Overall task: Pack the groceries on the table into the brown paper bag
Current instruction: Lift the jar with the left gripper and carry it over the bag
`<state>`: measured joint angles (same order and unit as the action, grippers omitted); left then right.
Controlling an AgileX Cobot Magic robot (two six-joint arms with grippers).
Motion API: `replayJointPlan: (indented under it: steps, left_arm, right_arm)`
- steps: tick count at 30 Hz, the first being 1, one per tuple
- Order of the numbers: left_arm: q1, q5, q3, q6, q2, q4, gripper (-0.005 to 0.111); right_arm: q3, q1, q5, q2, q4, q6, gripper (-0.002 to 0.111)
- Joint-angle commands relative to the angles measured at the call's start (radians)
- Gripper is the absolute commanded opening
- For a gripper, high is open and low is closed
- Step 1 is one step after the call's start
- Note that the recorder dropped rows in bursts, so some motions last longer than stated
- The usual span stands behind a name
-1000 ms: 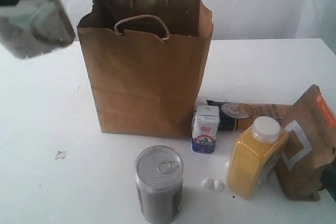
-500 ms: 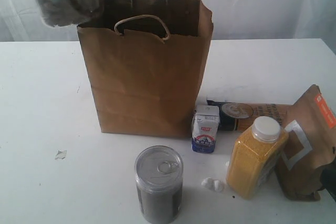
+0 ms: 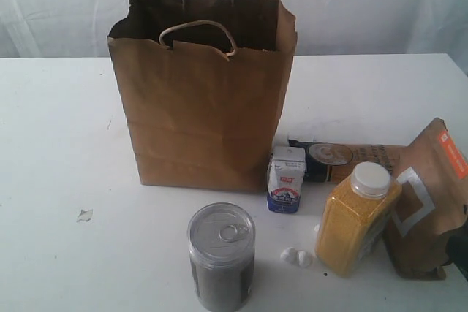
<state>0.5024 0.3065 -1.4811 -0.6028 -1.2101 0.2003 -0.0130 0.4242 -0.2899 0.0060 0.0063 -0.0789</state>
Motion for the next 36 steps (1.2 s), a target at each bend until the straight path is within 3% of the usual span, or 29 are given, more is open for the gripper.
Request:
replayJointPlan:
  steps: [1, 7, 20, 36]
  left_arm:
    - [0.048, -0.033, -0.067, -0.004, -0.030, 0.031, 0.000]
    - [0.079, -0.016, -0.101, -0.004, -0.115, 0.047, 0.000]
    - [0.081, -0.083, -0.101, 0.002, -0.247, 0.083, 0.000]
    - [0.081, 0.068, -0.101, 0.004, -0.253, 0.113, 0.000]
  right_arm:
    - [0.004, -0.006, 0.000, -0.006, 0.001, -0.005, 0.000]
    - [0.004, -0.006, 0.000, -0.006, 0.001, -0.005, 0.000]
    - [0.004, -0.006, 0.000, -0.006, 0.001, -0.005, 0.000]
    - [0.004, -0.006, 0.000, -0.006, 0.001, -0.005, 0.000]
